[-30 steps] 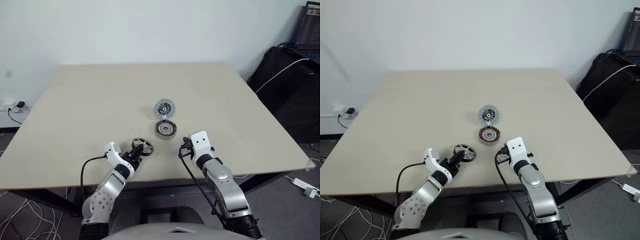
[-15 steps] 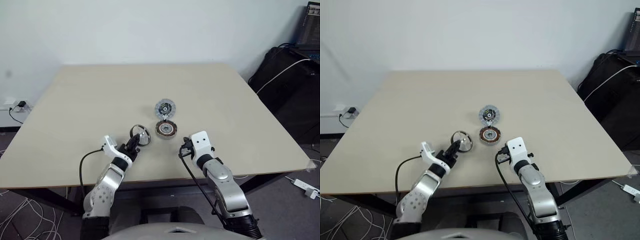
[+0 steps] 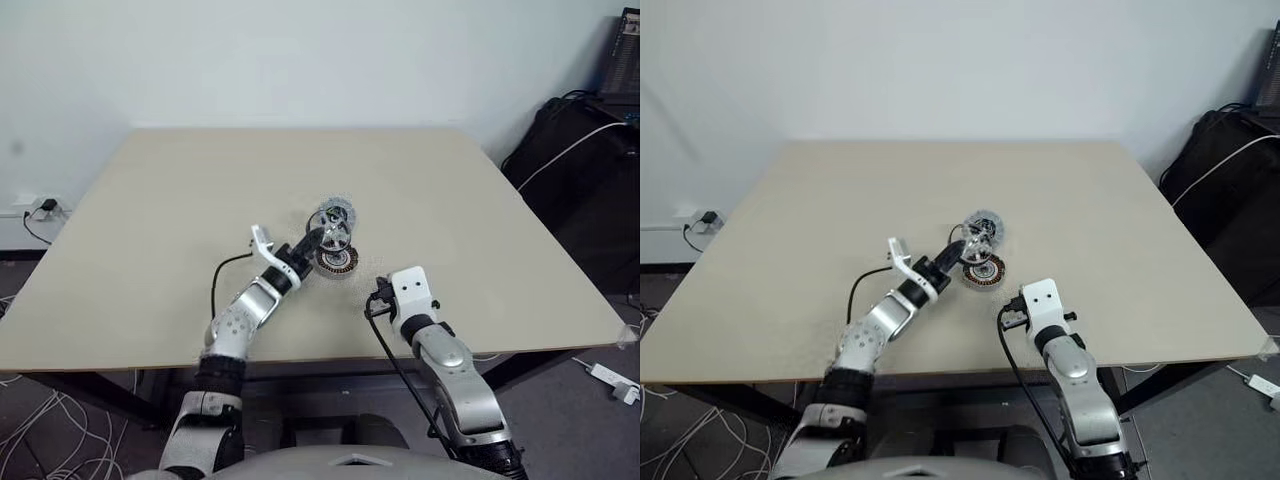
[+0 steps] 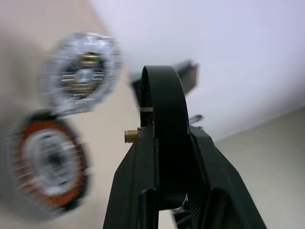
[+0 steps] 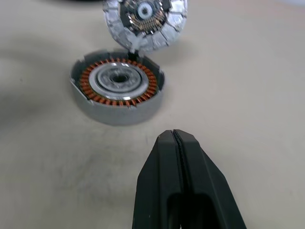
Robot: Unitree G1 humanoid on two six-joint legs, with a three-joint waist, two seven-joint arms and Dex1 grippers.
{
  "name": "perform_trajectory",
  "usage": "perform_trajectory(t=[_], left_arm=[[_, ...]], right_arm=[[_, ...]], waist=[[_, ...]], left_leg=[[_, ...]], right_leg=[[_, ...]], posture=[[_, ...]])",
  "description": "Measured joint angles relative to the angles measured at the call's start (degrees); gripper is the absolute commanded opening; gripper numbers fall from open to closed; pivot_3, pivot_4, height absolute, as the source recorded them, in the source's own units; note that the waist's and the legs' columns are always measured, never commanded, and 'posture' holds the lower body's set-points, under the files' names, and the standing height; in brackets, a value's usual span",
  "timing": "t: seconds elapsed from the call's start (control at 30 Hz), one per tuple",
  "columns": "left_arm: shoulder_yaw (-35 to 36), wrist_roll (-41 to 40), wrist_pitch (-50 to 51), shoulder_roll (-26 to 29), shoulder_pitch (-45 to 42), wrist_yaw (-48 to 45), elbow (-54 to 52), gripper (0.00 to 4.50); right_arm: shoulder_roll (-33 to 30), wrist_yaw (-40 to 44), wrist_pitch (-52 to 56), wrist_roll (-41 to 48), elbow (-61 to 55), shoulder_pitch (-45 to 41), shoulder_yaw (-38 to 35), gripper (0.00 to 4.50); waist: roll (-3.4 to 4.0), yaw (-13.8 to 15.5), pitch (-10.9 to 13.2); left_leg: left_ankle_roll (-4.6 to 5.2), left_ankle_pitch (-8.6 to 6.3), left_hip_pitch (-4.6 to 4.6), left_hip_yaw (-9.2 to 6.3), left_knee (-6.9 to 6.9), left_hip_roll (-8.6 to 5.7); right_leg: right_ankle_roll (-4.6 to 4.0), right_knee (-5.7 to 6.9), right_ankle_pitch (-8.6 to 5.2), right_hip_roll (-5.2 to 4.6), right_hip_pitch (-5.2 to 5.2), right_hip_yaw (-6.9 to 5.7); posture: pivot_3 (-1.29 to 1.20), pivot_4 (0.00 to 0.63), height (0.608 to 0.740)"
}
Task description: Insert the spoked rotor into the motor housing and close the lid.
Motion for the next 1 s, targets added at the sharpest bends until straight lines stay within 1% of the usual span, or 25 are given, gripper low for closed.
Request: perform_trajectory(t=[0.1, 0.27, 0.4, 0.6, 0.73, 1.0], left_arm=[[0.58, 0.12, 0.39, -2.35, -2.99, -0.23, 3.73, 0.42], [0.11, 1.76, -0.21, -2.71, -3.75, -0.25, 10.51, 0.42], [0.81, 2.53, -2.88, -2.81, -4.29, 0.59, 14.85, 0.42], [3.56, 2.45, -5.71, -4.05, -7.23, 0.41, 18.22, 0.42], [4.15, 2.49, -6.42, -4.02, -7.21, 0.16, 21.70, 0.42], [4.36, 2.52, -8.76, -4.01, -7.25, 0.08, 25.08, 0.42]], right_arm=[[0.09, -0.38, 0.02, 0.00, -0.20, 0.03, -0.10, 0.00], [0.27, -0.89, 0.04, 0.00, -0.42, 0.03, -0.16, 0.00], [0.33, -1.11, 0.05, 0.00, -0.73, 0.04, -0.18, 0.00], [0.44, -1.14, 0.07, 0.00, -1.07, 0.14, -0.14, 0.00], [0.54, -1.17, 0.30, 0.00, -1.20, 0.26, -0.14, 0.00], [0.53, -1.19, 1.09, -0.01, -1.49, 0.38, -0.18, 0.00]], waist=[[0.00, -0.02, 0.00], [0.00, -0.04, 0.00], [0.00, 0.01, 0.00], [-0.01, 0.09, 0.00], [-0.01, 0.07, 0.01], [-0.02, 0.07, 0.00]], left_leg=[[0.02, -0.01, -0.01, -0.01, 0.02, 0.00], [0.02, -0.01, -0.03, -0.02, 0.02, 0.04], [0.04, -0.03, -0.06, -0.03, 0.05, 0.04], [0.11, -0.07, -0.12, -0.03, 0.08, 0.02], [0.12, -0.08, -0.18, -0.03, 0.08, 0.03], [0.14, -0.09, -0.19, -0.03, 0.12, 0.03]], right_leg=[[0.02, 0.00, 0.01, 0.00, 0.00, 0.00], [0.00, 0.02, 0.01, 0.05, -0.05, 0.00], [0.00, 0.01, 0.01, 0.01, -0.05, 0.00], [0.04, -0.04, 0.03, -0.03, -0.07, -0.01], [0.03, -0.03, 0.03, -0.01, -0.15, -0.01], [0.05, -0.02, 0.05, -0.04, -0.13, -0.01]], posture=[[0.00, 0.000, 0.740], [0.00, 0.000, 0.740], [0.00, 0.000, 0.740], [0.00, 0.000, 0.740], [0.00, 0.000, 0.740], [0.00, 0.000, 0.740]])
